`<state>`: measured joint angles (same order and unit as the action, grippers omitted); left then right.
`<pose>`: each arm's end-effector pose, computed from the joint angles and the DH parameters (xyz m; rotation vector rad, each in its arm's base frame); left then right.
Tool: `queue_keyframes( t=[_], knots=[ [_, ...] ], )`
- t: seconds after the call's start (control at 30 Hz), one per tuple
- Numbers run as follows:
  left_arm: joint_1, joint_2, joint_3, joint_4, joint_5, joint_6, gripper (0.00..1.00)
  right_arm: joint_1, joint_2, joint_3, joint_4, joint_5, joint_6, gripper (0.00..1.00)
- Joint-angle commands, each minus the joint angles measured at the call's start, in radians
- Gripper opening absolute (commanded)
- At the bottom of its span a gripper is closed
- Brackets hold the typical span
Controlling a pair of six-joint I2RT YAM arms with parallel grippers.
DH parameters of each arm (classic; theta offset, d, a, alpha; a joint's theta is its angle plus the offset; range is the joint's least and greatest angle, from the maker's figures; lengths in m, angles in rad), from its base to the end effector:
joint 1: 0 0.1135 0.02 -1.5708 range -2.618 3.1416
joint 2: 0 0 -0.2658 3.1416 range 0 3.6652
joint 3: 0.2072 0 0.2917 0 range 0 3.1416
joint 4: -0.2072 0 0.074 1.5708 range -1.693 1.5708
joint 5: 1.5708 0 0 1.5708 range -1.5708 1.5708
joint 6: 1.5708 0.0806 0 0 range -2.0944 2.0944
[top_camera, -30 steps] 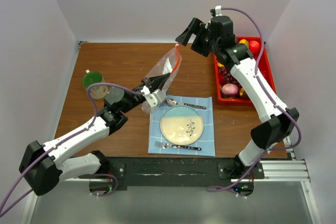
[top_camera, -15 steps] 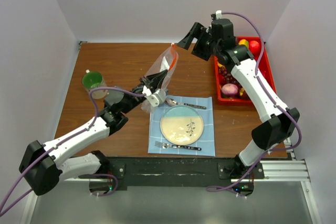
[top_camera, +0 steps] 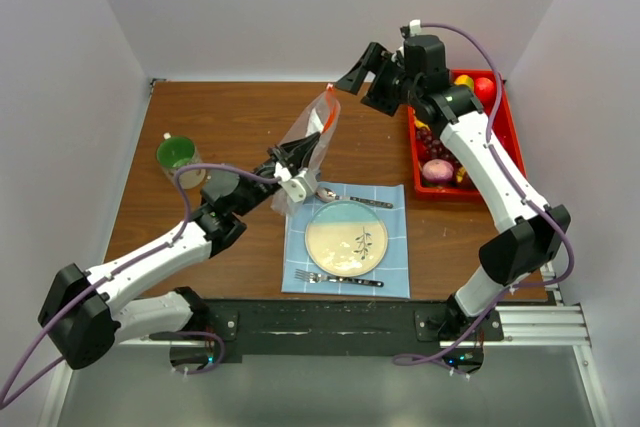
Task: Place the food in the zip-top bag and seal the zipper
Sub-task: Pick up the zipper food storage bag at the center of the board, then open the zipper of the food storage bag.
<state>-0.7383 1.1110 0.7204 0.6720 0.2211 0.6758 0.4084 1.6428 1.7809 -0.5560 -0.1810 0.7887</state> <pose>0.2362 -0.2389 0.3409 0.9790 0.8537 -0.1960 0.4106 0.1935 0.4151 0.2761 2.0922 0.9296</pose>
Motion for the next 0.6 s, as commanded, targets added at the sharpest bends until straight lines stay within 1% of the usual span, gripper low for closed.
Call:
queue_keyframes(
  t=[0.0,0.2,0.3,0.4,0.5,0.53,0.57],
  knots=[
    [-0.007,0.001,-0.003,0.067,-0.019,0.03,0.0,0.009,-0.023,-0.018,0.068,-0.054,0.021,0.84],
    [-0.007,0.007,-0.003,0.072,-0.025,0.031,0.0,0.033,-0.021,-0.047,0.074,-0.058,0.02,0.8],
    [-0.007,0.007,-0.004,0.074,-0.037,0.038,0.0,0.036,-0.031,-0.074,0.08,-0.057,0.021,0.76],
    [-0.007,0.013,-0.003,0.078,-0.043,0.038,0.0,0.033,-0.044,-0.1,0.093,-0.052,0.023,0.7],
    [-0.007,0.019,-0.003,0.08,-0.051,0.03,0.0,0.035,-0.049,-0.11,0.102,-0.061,0.026,0.58],
    [-0.009,0.021,-0.003,0.08,-0.052,0.03,0.0,0.035,-0.051,-0.112,0.105,-0.061,0.027,0.47],
    [-0.007,0.023,-0.003,0.08,-0.061,0.027,0.0,0.035,-0.052,-0.118,0.108,-0.061,0.027,0.42]
  ],
)
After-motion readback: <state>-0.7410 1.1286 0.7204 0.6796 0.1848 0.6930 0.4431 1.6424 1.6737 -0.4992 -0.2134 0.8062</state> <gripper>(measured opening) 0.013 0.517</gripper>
